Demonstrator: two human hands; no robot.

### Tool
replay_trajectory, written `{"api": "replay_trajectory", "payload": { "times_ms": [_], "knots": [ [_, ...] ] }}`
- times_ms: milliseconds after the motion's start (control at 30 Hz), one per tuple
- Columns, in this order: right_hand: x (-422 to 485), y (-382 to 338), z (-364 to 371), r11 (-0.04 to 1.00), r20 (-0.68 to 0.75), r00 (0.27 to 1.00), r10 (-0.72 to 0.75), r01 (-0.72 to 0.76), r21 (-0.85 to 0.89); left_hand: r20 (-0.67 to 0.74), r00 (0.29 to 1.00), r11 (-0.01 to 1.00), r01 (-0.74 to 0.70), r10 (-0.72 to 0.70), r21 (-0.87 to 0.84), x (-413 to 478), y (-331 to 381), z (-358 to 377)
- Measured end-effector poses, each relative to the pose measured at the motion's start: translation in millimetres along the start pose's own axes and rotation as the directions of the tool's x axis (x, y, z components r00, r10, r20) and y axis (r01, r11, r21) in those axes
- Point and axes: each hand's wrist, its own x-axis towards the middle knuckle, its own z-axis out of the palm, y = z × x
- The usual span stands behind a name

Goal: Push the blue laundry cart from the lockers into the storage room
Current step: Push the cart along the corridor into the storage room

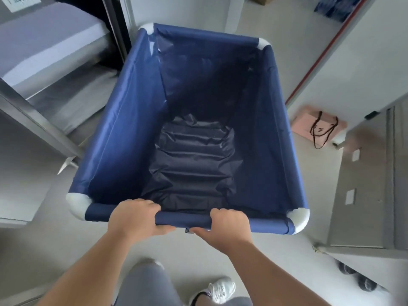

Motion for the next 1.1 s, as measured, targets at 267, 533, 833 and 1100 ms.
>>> {"api": "replay_trajectory", "payload": {
  "times_ms": [267,533,833,1100],
  "knots": [
    [34,-29,-10,0.996,-0.038,0.997,0.069,-0.067,0.055,-0.019,0.998,0.998,-0.066,0.066,0.005,30,-45,-7],
    [83,-77,-27,0.981,-0.035,0.985,0.168,-0.164,0.102,-0.08,0.986,0.989,-0.15,0.149,-0.001,71,-112,-18],
    [110,-108,-33,0.971,-0.018,0.973,0.232,-0.231,0.063,-0.099,0.967,0.97,-0.241,0.237,-0.03,95,-155,-18],
    [122,-131,-37,0.958,-0.002,0.961,0.278,-0.277,0.08,-0.118,0.949,0.953,-0.3,0.293,-0.047,110,-183,-20]
  ]
}}
